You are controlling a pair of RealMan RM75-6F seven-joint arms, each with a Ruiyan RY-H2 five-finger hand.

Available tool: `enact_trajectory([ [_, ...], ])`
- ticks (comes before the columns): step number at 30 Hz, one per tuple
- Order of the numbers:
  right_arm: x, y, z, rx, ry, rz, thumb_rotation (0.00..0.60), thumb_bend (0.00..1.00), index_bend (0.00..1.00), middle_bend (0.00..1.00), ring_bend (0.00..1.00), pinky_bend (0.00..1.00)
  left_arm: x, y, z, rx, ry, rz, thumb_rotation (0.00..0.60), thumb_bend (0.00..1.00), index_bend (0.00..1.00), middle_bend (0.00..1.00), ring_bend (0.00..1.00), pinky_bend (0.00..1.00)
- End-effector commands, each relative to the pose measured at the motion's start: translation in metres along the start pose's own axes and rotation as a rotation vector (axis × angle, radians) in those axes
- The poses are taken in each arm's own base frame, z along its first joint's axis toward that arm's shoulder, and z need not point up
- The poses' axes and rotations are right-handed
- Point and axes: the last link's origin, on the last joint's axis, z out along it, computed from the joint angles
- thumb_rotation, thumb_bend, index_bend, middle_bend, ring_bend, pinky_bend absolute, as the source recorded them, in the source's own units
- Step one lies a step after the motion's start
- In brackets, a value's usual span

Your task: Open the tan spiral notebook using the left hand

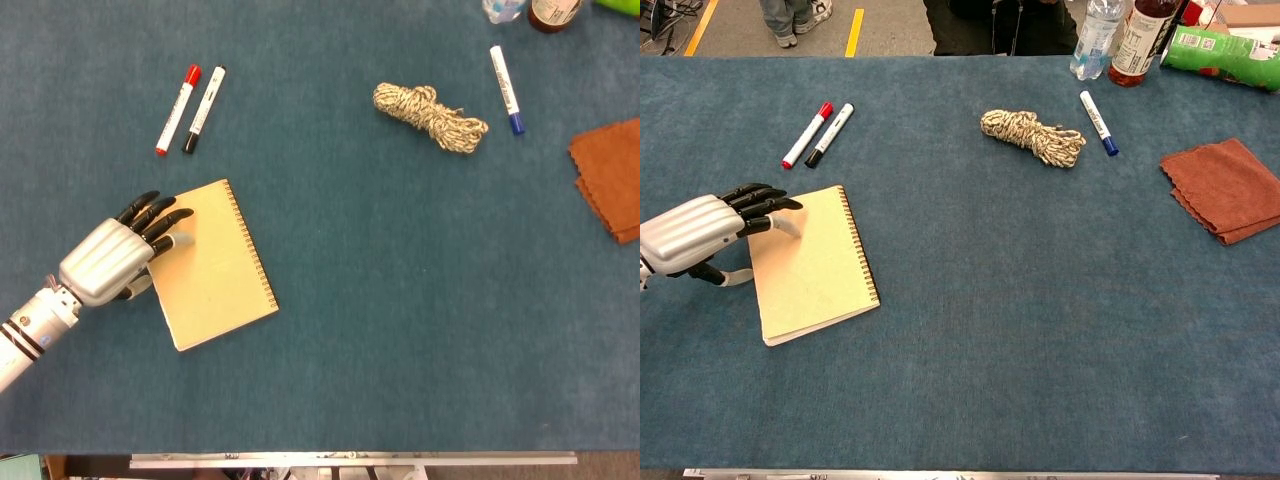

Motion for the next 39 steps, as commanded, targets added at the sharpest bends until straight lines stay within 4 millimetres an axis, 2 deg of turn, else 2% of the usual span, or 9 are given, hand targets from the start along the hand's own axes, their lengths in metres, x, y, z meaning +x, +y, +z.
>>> enact_trajectory([
  [1,0.000,0.001,0.000,-0.001,0.001,0.001,0.600,0.18,0.22,0.20,0.15,0.28,-0.002,0.003,0.003,-0.001,-0.004,-0.017,0.600,0.22,0.27,0.10,0.00,0.00],
  [6,0.001,0.003,-0.001,-0.006,0.004,0.001,0.600,0.18,0.22,0.20,0.15,0.28,-0.001,0.010,0.008,-0.013,0.008,-0.062,0.600,0.23,0.32,0.11,0.00,0.00],
  [8,0.000,0.003,-0.001,-0.006,0.005,0.002,0.600,0.18,0.22,0.20,0.15,0.28,0.001,0.013,0.009,-0.014,0.016,-0.101,0.600,0.27,0.38,0.12,0.00,0.00],
  [11,-0.001,0.004,-0.001,-0.006,0.004,0.006,0.600,0.18,0.22,0.20,0.15,0.28,0.006,0.018,0.010,-0.018,0.014,-0.149,0.600,0.33,0.51,0.18,0.00,0.00],
  [14,-0.002,0.005,0.000,-0.006,0.005,0.008,0.600,0.18,0.22,0.20,0.15,0.28,0.011,0.024,0.009,-0.026,0.009,-0.198,0.600,0.34,0.56,0.20,0.00,0.00],
  [22,-0.002,0.008,-0.001,-0.009,0.012,0.014,0.600,0.18,0.22,0.20,0.15,0.28,0.026,0.041,0.012,-0.058,-0.017,-0.267,0.600,0.34,0.56,0.20,0.00,0.00],
  [30,0.001,0.014,-0.005,-0.017,0.029,0.021,0.600,0.18,0.22,0.20,0.15,0.28,0.047,0.058,0.024,-0.108,-0.021,-0.332,0.600,0.34,0.55,0.20,0.00,0.00],
  [39,0.003,0.020,-0.009,-0.023,0.045,0.033,0.600,0.18,0.22,0.20,0.15,0.28,0.074,0.068,0.043,-0.138,-0.018,-0.376,0.600,0.34,0.51,0.19,0.00,0.00],
])
